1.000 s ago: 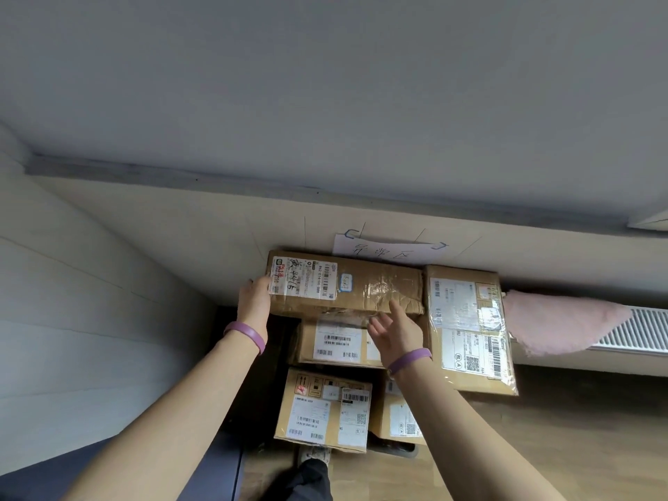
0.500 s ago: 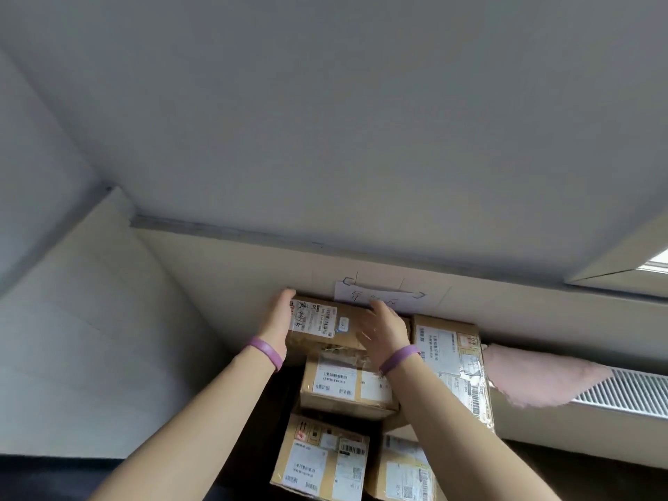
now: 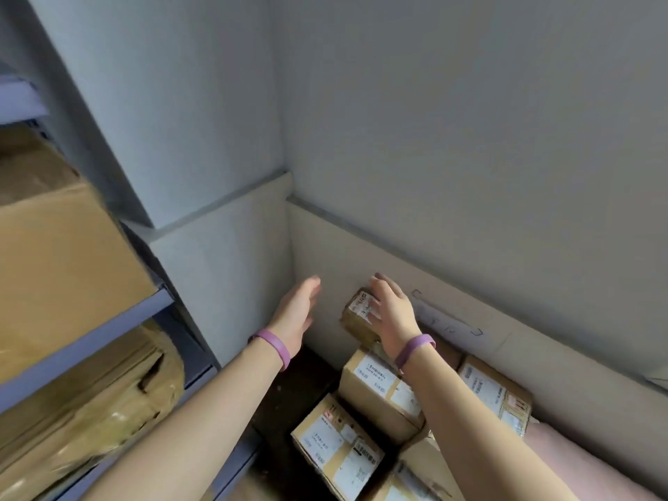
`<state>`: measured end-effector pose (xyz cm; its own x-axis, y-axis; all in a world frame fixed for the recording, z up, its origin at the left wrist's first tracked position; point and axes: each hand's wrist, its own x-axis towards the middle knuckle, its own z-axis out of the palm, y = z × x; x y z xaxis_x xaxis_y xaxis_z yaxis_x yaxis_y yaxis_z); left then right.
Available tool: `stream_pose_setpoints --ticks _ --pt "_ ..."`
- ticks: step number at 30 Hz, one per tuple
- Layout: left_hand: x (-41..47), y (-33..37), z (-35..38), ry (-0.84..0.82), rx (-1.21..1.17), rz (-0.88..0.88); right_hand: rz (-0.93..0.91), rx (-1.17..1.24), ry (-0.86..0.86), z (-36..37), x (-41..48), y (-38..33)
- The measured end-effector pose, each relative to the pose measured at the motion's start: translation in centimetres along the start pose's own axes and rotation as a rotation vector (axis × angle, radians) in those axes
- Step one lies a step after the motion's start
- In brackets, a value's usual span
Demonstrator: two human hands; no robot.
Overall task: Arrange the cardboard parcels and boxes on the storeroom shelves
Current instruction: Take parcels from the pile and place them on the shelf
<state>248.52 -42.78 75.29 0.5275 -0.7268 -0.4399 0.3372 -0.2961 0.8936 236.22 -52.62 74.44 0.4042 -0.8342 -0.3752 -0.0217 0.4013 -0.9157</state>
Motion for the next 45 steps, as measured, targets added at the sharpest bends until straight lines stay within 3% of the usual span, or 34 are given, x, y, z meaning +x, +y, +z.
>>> stream_pose_setpoints --ticks 14,29,45 --pt "-18.5 -1.3 -19.0 0.451 -0.262 0.147 0.039 -0.2 -0.595 20.8 -16.1 4.2" --pt "-51.3 -13.8 -41.0 0.941 -0.444 0.301 0.122 -0.34 -1.168 38.2 -48.3 18.9" --pt "-79.5 -26.3 -49.4 1.468 -0.736 0.401 0.216 -0.507 -1.673 46.5 -77.9 31.2"
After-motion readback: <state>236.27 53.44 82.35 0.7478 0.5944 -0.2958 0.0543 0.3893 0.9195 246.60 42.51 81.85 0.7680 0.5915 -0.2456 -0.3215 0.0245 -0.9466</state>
